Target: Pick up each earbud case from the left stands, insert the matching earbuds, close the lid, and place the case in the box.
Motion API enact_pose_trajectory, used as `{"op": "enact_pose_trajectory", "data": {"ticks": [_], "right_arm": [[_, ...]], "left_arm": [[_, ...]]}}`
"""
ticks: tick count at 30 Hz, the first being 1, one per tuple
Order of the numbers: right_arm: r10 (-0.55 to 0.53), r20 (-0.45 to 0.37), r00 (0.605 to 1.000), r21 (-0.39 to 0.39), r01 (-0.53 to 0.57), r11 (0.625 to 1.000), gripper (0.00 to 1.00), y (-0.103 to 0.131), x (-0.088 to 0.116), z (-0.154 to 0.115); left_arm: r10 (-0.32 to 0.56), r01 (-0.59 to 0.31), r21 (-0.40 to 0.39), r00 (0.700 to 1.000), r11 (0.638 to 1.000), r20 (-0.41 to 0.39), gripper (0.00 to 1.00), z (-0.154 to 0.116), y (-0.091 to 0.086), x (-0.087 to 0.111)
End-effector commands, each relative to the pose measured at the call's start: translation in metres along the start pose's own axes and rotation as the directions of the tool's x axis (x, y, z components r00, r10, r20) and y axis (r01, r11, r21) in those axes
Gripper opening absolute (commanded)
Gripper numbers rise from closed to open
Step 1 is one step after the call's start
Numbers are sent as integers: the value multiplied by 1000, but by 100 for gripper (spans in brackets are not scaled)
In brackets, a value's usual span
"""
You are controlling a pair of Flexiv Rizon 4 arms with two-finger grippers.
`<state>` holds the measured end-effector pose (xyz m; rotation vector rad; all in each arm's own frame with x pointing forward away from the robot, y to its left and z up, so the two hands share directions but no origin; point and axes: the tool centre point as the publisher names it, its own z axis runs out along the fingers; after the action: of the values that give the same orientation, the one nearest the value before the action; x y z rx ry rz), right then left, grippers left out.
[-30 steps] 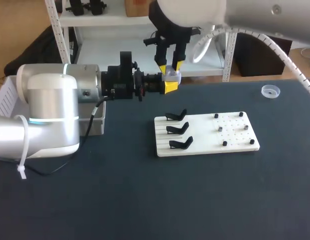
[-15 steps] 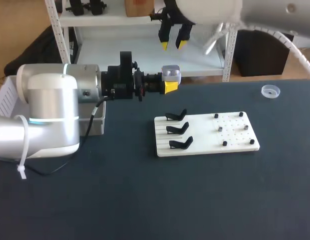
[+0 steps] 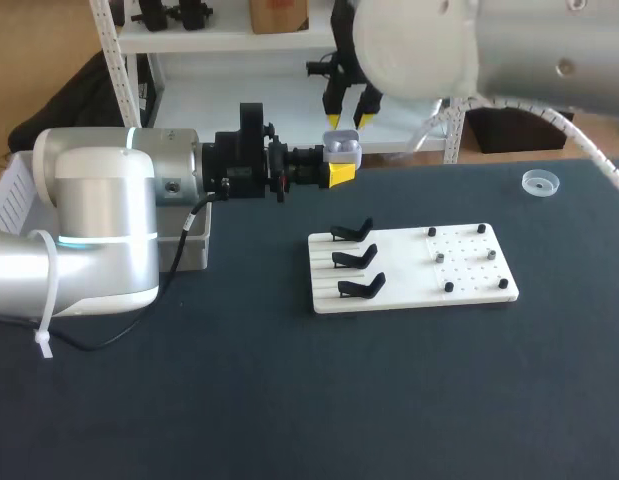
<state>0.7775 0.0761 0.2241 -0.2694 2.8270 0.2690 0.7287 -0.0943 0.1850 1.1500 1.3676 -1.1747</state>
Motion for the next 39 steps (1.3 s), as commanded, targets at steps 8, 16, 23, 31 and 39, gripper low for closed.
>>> {"op": "enact_pose_trajectory", "data": {"ticks": [8,16,23,31,39], "right_arm": [[0,1,1000,-31,0,1000,35,2,33,-13],[54,41,998,-56,-51,997,37,1,36,-23],[258,108,960,-242,-226,944,100,-22,54,-74],[363,105,926,-298,-319,900,100,-49,86,-76],[363,105,926,-298,-319,900,100,-49,86,-76]], "left_arm": [[1,-1,-6,1000,1000,2,0,0,-1,0],[1,-1,-6,1000,1000,2,0,0,-1,0],[27,-26,-6,999,1000,25,0,-9,1,-11],[94,-93,-39,996,995,11,0,-74,18,-36],[99,-102,-153,995,983,-26,0,-180,47,-41]]}}
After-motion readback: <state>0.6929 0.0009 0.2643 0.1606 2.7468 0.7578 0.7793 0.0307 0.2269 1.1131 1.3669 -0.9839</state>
